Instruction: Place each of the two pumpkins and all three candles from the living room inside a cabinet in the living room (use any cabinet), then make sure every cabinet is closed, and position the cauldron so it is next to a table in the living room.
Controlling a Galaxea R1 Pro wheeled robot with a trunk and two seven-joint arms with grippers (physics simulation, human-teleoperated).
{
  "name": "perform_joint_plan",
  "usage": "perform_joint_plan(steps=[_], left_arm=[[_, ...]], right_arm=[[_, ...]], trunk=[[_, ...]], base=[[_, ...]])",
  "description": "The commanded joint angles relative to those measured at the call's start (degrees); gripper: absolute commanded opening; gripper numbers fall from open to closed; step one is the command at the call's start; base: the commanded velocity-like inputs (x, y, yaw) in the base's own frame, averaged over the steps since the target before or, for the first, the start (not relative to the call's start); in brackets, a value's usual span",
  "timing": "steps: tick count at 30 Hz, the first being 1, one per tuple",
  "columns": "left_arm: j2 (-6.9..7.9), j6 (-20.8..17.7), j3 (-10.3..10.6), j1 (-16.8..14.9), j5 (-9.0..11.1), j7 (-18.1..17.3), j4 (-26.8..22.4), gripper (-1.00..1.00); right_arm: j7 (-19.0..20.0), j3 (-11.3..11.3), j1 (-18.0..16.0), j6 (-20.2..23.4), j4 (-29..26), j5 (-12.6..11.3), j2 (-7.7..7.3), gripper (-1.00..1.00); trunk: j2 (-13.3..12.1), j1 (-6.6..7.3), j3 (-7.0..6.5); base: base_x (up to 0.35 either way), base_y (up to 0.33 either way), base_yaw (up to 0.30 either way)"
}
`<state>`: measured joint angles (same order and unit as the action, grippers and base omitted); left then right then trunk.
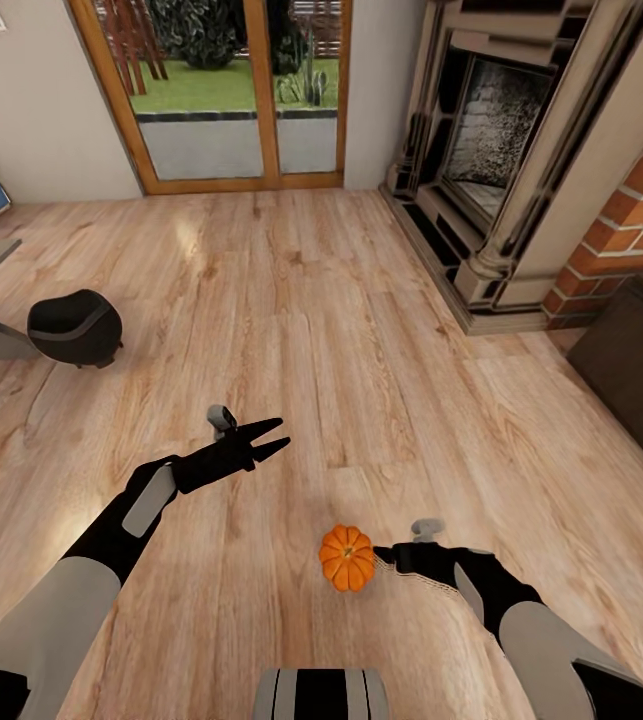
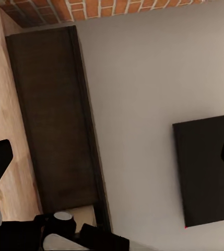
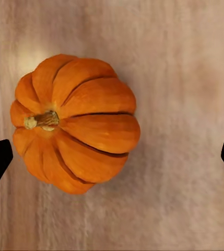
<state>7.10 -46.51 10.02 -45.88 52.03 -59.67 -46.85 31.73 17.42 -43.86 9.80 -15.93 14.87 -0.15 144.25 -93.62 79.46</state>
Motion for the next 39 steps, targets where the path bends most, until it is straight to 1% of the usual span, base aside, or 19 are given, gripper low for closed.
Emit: perform_joint_plan(steps=[1, 3, 5, 8, 9, 17, 30, 39], left_arm=[[0.01, 0.0, 0.0, 0.0, 0.0, 0.0, 0.0, 1.00], [0.01, 0.0, 0.0, 0.0, 0.0, 0.0, 0.0, 1.00], [0.02, 0.0, 0.0, 0.0, 0.0, -0.1, 0.0, 1.00], [0.02, 0.0, 0.0, 0.0, 0.0, -0.1, 0.1, 1.00], [0.02, 0.0, 0.0, 0.0, 0.0, -0.1, 0.1, 1.00], [-0.07, 0.0, 0.0, 0.0, 0.1, -0.1, 0.1, 1.00], [-0.07, 0.0, 0.0, 0.0, 0.1, -0.2, 0.5, 1.00], [-0.07, 0.0, 0.0, 0.0, 0.1, -0.2, 0.5, 1.00]], right_arm=[[0.0, 0.0, 0.0, 1.0, -1.0, -0.4, 0.04, 1.00], [0.4, -0.1, 0.0, 3.7, -3.6, -1.5, 0.19, 1.00], [1.5, -0.1, 0.0, 5.2, -4.8, -2.9, 0.28, 1.00], [3.0, -0.1, 0.0, 5.8, -4.9, -4.4, 0.19, 1.00], [3.2, -0.1, 0.0, 5.8, -4.9, -4.6, 0.15, 1.00], [3.3, -0.2, 0.0, 5.9, -4.8, -4.8, 0.39, 1.00], [3.0, -0.2, 0.0, 5.9, -4.6, -4.9, 0.42, 1.00], [2.9, -0.2, 0.0, 5.6, -4.6, -4.8, 0.44, 1.00]], trunk=[[0.0, 0.00, 0.00], [0.0, 0.00, 0.00], [0.0, 0.00, 0.00], [0.0, 0.00, 0.00], [0.0, 0.00, 0.00], [0.0, 0.00, 0.00], [0.0, 0.00, 0.00], [0.0, 0.00, 0.00]], base=[[0.000, 0.000, 0.000], [0.000, 0.000, 0.000], [0.000, 0.000, 0.000], [0.000, 0.000, 0.000], [0.000, 0.000, 0.000], [0.153, 0.000, 0.000], [0.013, 0.000, 0.000], [0.132, -0.017, 0.000]])
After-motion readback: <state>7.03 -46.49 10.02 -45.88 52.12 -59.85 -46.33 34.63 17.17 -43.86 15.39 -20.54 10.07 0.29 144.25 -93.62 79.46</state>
